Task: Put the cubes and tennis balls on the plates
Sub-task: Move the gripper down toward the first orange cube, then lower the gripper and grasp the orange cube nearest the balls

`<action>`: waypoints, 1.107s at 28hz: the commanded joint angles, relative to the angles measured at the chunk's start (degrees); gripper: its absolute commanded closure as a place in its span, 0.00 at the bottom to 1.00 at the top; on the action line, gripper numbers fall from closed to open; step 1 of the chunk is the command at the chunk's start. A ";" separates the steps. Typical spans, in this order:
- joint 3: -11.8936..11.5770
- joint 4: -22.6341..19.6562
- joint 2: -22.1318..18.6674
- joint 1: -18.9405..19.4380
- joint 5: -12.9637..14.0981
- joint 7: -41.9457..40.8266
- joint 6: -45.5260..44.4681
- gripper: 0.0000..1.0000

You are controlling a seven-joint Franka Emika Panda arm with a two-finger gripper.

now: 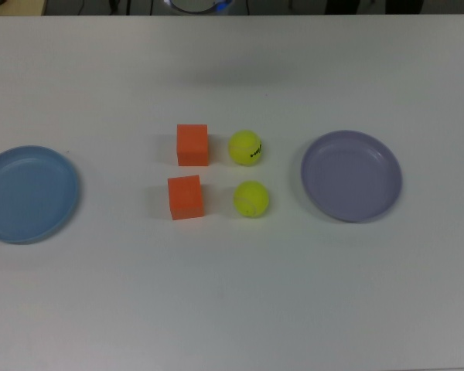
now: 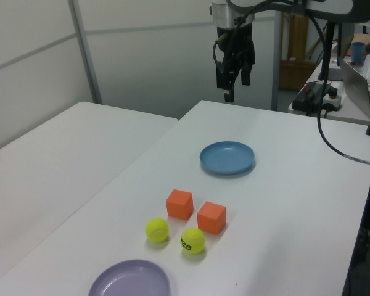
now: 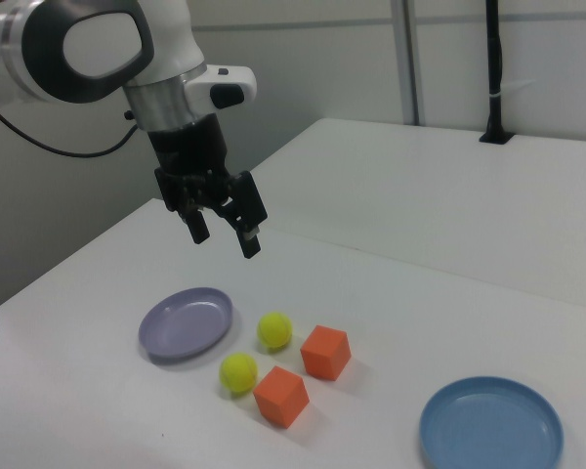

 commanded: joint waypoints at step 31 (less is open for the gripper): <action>2.82 -3.46 29.50 6.33 -14.36 4.65 26.18 0.00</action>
